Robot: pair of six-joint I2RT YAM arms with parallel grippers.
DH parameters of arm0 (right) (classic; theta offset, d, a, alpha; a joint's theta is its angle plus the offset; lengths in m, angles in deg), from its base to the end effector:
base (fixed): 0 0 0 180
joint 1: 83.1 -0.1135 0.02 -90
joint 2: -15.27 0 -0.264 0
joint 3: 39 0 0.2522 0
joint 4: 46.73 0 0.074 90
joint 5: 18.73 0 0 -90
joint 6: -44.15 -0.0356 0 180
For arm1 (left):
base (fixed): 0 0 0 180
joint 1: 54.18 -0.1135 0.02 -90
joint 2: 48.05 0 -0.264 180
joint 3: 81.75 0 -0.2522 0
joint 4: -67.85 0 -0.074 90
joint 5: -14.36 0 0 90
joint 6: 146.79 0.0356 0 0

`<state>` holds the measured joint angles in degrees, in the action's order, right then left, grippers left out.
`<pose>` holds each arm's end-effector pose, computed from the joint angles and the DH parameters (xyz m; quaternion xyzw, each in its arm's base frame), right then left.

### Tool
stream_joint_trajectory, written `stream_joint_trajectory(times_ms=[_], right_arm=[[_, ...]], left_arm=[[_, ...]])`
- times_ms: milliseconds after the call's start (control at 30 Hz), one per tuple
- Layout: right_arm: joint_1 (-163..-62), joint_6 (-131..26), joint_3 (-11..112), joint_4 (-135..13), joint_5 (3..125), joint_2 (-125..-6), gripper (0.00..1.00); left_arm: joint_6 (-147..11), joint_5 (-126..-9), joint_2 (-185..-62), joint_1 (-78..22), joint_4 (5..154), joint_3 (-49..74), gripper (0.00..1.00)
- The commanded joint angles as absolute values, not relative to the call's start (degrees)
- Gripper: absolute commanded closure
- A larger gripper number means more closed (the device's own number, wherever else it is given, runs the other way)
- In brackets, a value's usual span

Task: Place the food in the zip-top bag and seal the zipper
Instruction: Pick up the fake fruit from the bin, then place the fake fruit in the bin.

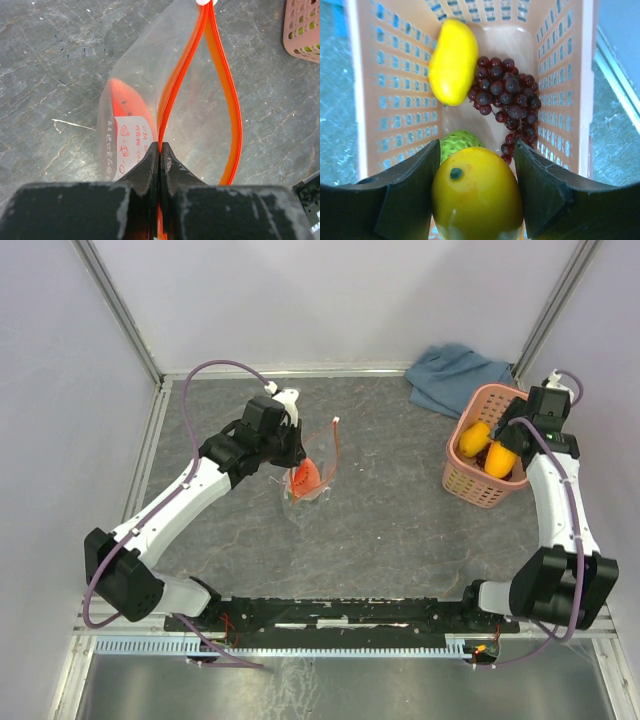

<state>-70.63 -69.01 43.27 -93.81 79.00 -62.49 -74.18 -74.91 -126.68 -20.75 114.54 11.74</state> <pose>0.2879 -0.0686 0.3174 0.3053 0.8614 -0.0241 0.4053 0.2528 -0.1674 0.3382 0.1286 0.8926 -0.1906 0.3877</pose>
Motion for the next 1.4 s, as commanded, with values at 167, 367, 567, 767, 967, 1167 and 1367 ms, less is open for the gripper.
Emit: stream_joint_trajectory(times_ms=[167, 367, 567, 767, 967, 1167, 1367], right_arm=[[-71.8, -68.2, 42.0, -88.0, 78.3, -55.6, 0.66], [-77.0, -66.3, 41.6, -84.6, 74.1, -52.4, 0.67], [-77.6, -65.5, 40.6, -85.9, 88.2, -54.7, 0.69], [-75.2, -66.1, 41.6, -86.0, 88.8, -60.9, 0.69], [-75.0, -66.7, 43.4, -88.4, 85.6, -69.0, 0.62], [-74.1, -67.5, 43.8, -90.8, 83.7, -75.3, 0.56], [-72.6, -67.4, 47.3, -95.3, 78.9, -80.5, 0.36]], left_arm=[[-71.2, -68.8, -127.3, -21.0, 114.0, 9.6, 0.97], [-70.9, -64.2, -127.3, -21.0, 114.3, 10.1, 0.97], [-71.2, -61.4, -128.7, -21.1, 114.5, 9.9, 0.97], [-71.0, -61.9, -128.6, -21.0, 114.6, 9.9, 0.97], [-71.1, -61.9, -128.7, -21.0, 114.8, 10.0, 0.97], [-71.1, -62.0, -128.8, -21.0, 115.0, 9.9, 0.97], [-71.0, -62.3, -128.9, -21.0, 115.2, 9.9, 0.97]])
